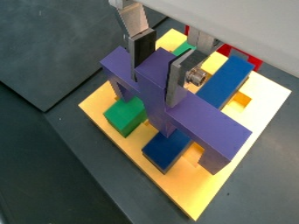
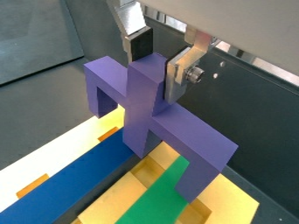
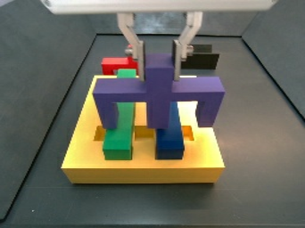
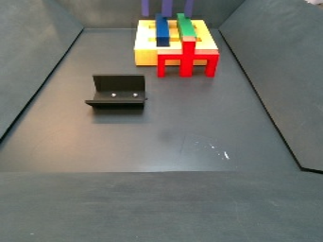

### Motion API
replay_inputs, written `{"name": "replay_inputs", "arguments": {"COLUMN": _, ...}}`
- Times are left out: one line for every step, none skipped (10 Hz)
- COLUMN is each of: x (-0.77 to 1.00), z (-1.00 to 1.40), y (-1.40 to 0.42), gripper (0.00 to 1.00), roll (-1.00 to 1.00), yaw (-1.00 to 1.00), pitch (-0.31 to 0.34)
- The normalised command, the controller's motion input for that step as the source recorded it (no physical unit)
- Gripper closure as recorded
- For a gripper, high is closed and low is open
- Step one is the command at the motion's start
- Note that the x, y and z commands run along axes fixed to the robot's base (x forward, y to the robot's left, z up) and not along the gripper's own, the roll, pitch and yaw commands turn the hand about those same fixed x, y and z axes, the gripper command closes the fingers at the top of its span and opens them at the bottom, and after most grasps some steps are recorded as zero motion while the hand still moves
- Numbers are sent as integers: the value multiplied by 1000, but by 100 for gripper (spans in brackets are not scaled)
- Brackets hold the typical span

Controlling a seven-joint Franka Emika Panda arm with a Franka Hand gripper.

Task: Pick up the purple object. Move up. Place the purple object on the fixture. Regrasp the purple object. Move to above the board. Insert the purple object.
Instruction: Insert the purple object.

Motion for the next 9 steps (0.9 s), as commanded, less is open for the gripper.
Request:
{"name": "replay_inputs", "arguments": {"x": -214, "z": 0, "y": 0, "gripper": 100, "roll": 173, "yaw": 0, "pitch": -169}}
{"name": "replay_inputs", "arguments": {"x": -266, "z": -180, "y": 0, "gripper": 100, "roll": 123, "yaw": 0, "pitch": -163}}
{"name": "replay_inputs", "arguments": {"x": -54, "z": -297, "y": 0, "gripper": 100, "roll": 67, "yaw": 0, "pitch": -63}}
{"name": "replay_inputs", "arguments": {"x": -111, "z": -283, "y": 0, "gripper": 100, "roll": 29, "yaw": 0, "pitch": -101}}
{"name": "replay_inputs", "arguments": {"x": -109, "z": -123, "y": 0, "gripper": 100, "roll": 0, "yaw": 0, "pitch": -53}}
{"name": "replay_inputs", "arguments": {"x": 0, "z": -131, "y": -29, "gripper": 100, "roll": 0, "yaw": 20, "pitch": -27}}
{"name": "replay_inputs", "arguments": {"x": 0, "z": -229, "y": 0, "gripper": 100, "roll": 6, "yaw": 60, "pitch": -49}}
{"name": "replay_inputs", "arguments": {"x": 83, "z": -266, "y": -46, "gripper": 100, "roll": 0, "yaw": 129, "pitch": -39}}
{"name": "replay_inputs", "arguments": {"x": 126, "z": -317, "y": -77, "gripper": 100, "roll": 0, "yaw": 146, "pitch": -43}}
